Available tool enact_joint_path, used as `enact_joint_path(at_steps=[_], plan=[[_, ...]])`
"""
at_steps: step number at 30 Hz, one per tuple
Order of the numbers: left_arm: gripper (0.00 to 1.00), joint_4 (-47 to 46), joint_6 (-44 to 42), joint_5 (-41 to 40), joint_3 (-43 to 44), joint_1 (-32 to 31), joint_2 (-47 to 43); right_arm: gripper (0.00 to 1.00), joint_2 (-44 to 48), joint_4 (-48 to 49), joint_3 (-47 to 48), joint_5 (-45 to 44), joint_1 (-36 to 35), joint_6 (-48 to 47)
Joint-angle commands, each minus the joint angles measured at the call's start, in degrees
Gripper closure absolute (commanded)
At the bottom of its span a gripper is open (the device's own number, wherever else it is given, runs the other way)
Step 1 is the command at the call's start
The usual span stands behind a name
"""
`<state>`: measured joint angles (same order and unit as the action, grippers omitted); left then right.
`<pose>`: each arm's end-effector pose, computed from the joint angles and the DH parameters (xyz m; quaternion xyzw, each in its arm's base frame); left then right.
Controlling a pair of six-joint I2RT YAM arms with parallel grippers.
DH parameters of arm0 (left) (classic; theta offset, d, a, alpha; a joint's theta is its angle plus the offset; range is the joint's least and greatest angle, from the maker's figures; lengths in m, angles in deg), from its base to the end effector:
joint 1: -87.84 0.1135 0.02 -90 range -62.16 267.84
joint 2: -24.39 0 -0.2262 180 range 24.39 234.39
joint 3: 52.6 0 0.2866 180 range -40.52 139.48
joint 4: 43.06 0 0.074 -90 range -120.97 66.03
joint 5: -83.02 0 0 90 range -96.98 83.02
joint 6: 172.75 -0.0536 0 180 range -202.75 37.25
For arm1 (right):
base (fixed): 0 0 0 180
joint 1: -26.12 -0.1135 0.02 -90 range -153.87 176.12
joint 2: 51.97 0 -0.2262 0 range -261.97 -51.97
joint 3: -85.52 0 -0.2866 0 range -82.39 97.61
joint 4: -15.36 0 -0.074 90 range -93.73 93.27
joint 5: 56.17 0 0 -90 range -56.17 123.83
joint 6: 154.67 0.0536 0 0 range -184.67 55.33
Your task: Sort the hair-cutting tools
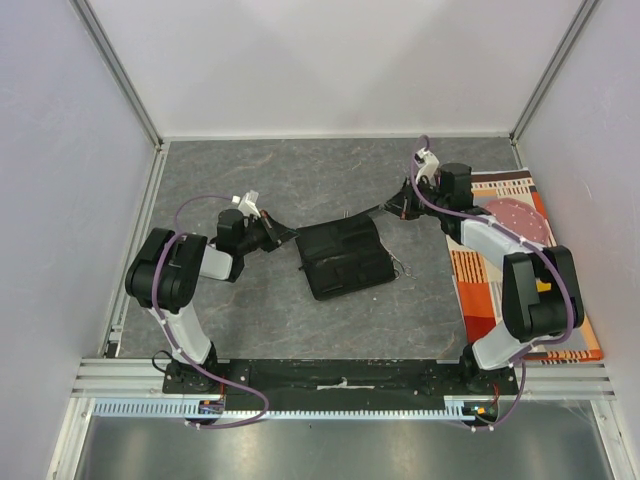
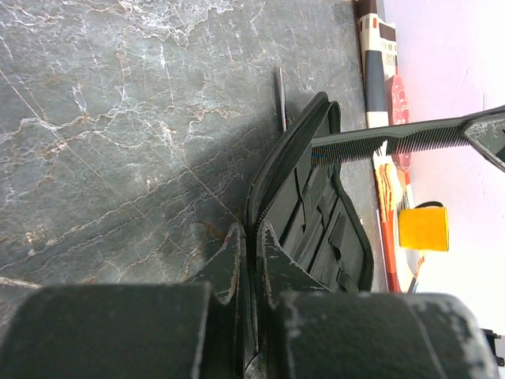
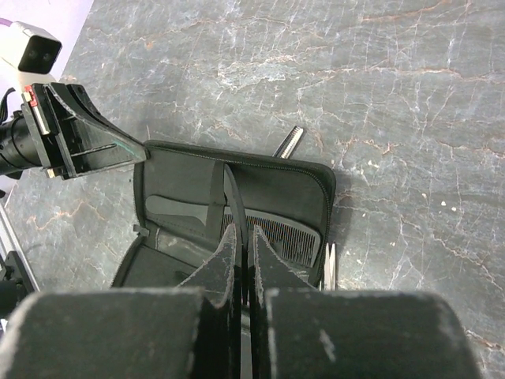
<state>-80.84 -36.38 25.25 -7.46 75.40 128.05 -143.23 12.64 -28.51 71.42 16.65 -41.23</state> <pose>0.3207 -0.1000 0.0466 -0.0798 0.8021 -0.4670 0.3635 0.3763 0.0959 0.1625 -0.0660 0.8257 0.4030 0.3893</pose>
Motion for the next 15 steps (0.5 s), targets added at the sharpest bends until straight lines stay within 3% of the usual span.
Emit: enact_joint_path(at_steps=[1, 15], plan=[[0.98, -4.3, -2.2, 3.9, 1.8, -0.1, 0.1, 1.0, -2.0, 3.1, -0.7, 1.4, 0.2, -2.3], [0.98, -4.2, -1.7, 4.7, 2.8, 0.0, -1.1, 1.0, -13.7, -9.1, 6.1, -4.4, 0.8, -8.7]])
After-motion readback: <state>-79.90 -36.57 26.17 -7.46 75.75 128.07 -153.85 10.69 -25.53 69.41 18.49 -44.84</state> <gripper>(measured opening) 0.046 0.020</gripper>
